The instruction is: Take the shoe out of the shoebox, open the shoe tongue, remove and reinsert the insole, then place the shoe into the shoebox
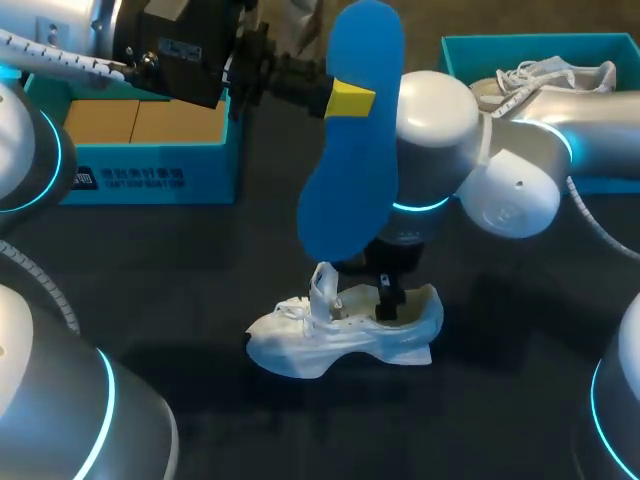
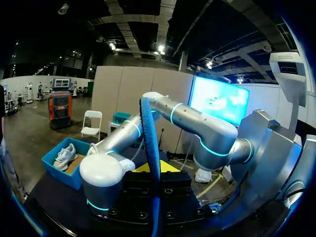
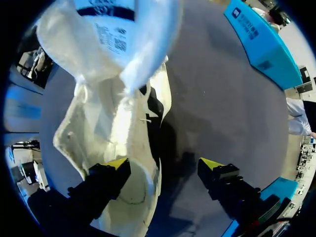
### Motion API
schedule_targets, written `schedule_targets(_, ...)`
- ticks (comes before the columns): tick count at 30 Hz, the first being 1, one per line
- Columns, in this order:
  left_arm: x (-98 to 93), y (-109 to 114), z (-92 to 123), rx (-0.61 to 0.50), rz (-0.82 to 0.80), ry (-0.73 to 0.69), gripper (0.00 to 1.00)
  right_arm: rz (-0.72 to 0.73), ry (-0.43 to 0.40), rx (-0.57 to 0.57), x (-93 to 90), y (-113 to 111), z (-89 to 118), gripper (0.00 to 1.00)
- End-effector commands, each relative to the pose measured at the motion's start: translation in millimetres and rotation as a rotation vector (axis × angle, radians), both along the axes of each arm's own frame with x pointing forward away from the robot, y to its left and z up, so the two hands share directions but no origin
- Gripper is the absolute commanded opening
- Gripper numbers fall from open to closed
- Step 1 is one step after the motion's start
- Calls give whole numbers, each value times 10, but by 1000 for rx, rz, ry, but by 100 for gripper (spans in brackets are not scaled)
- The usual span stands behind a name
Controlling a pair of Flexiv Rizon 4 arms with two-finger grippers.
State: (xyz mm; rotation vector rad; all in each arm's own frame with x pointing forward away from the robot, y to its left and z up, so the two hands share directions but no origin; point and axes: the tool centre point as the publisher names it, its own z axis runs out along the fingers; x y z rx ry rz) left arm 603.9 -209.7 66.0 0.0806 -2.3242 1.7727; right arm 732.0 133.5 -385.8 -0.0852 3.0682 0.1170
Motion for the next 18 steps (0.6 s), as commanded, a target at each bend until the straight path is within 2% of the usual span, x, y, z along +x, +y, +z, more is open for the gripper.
schedule_targets(1,0,-6,-7,1,0,0,0,1,21,-3,42,53,-109,49)
schedule_targets(2,0,-6,-7,1,0,0,0,0,25,-5,41,49,-128,44)
schedule_targets(3,0,-6,-7,1,0,0,0,-1,30,-7,39,43,-144,34)
schedule_targets(4,0,-6,-7,1,0,0,0,-4,39,-4,34,36,-167,3)
schedule_targets(5,0,-6,-7,1,0,0,0,-2,46,-13,26,29,-188,0)
schedule_targets(18,0,-6,-7,1,0,0,0,-31,62,-48,-49,-91,-152,0)
